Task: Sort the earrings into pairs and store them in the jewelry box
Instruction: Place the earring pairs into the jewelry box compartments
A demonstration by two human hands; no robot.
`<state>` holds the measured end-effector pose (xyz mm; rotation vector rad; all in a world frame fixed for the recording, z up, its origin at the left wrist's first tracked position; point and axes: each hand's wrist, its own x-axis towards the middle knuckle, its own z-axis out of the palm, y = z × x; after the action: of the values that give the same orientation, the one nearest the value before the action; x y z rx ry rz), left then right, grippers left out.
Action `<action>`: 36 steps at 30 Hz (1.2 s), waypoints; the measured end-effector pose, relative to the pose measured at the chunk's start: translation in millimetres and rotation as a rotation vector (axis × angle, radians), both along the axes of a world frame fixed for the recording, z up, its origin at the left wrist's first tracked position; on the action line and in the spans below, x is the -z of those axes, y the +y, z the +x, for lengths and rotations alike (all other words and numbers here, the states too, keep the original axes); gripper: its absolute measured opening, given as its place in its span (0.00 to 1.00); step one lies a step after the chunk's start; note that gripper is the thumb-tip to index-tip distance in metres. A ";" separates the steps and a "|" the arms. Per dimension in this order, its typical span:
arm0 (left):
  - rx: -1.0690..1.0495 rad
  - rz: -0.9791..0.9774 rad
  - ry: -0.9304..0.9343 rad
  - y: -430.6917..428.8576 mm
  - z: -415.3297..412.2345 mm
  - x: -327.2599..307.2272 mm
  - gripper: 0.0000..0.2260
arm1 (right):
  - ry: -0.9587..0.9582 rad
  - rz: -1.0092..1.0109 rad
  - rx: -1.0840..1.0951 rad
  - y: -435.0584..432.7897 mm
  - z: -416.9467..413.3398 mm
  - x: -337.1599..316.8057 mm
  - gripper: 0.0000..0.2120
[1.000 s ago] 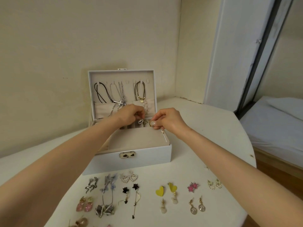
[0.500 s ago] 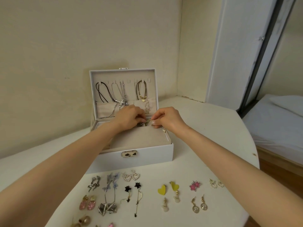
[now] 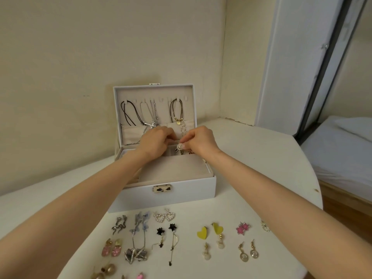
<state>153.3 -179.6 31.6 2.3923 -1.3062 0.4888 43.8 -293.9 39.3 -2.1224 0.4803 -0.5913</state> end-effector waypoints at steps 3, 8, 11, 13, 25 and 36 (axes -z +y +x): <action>-0.066 -0.089 -0.006 8.2 -2.6 0.0 0.10 | 0.062 -0.080 0.015 3.8 10.2 3.5 0.06; -0.085 -0.128 -0.036 19.8 -8.0 3.8 0.10 | 0.167 -0.200 0.063 6.2 24.1 3.5 0.12; -0.086 -0.136 -0.030 22.9 -10.7 4.8 0.10 | 0.197 -0.246 0.048 8.7 27.3 4.8 0.13; -0.086 -0.133 -0.031 23.9 -12.5 4.7 0.10 | 0.191 -0.254 0.048 8.2 28.3 6.6 0.12; -0.010 -0.162 -0.004 26.4 -44.1 3.3 0.07 | 0.067 -0.117 -0.035 -8.5 -24.7 -8.1 0.08; 0.295 -0.135 -0.015 -9.2 -135.8 13.7 0.07 | 0.175 -0.239 -0.056 -52.7 -126.4 0.1 0.06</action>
<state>17.5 -188.8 17.9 2.0456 -1.5474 0.4915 -82.7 -346.6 39.2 -2.4211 0.4641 -0.4511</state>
